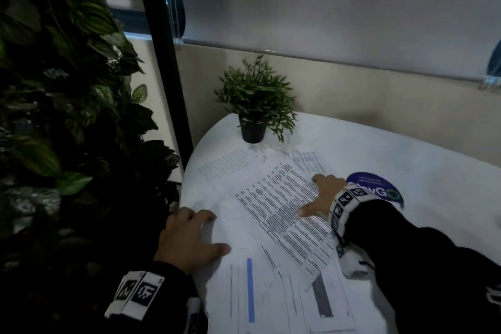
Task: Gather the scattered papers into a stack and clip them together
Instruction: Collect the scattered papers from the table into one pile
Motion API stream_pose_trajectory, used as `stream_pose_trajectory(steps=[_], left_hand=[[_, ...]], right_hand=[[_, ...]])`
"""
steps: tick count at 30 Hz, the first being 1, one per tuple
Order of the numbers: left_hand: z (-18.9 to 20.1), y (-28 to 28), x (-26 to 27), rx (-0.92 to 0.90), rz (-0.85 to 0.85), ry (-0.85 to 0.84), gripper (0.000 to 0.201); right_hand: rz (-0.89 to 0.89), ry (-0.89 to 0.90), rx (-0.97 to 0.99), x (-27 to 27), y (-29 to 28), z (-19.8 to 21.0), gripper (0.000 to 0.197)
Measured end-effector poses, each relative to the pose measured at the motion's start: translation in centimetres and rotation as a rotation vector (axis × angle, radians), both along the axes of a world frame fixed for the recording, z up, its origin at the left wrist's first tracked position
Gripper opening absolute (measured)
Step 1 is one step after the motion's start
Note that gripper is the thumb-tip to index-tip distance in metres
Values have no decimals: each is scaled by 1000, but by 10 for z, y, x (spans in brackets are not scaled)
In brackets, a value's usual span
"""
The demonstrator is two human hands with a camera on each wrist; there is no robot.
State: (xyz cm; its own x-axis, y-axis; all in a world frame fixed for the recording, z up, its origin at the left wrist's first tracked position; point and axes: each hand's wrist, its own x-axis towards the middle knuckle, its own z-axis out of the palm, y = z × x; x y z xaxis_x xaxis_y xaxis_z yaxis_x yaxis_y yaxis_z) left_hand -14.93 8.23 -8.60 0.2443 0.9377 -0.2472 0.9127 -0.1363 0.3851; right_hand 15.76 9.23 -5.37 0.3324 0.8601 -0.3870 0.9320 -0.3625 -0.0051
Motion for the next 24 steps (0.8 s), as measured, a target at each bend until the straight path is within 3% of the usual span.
stream_pose_trajectory(steps=[3, 7, 9, 15, 20, 24], left_hand=[[-2, 0, -1, -1, -9, -14, 103], [2, 0, -1, -41, 12, -27, 86], [5, 2, -1, -45, 54, -119, 80], [36, -4, 13, -103, 221, -836, 89], [36, -13, 38, -364, 278, -1138, 87], [35, -23, 49, -599, 146, -1465, 60]], right_hand=[[-75, 66, -15, 5, 1, 6, 102], [-147, 159, 180, 4, -7, 29, 48], [-153, 246, 326, 0, -16, 45, 28], [-109, 868, 522, -37, -43, 90, 31], [-51, 1308, 432, -70, -59, 89, 47], [-89, 1464, 374, -79, -68, 69, 61]])
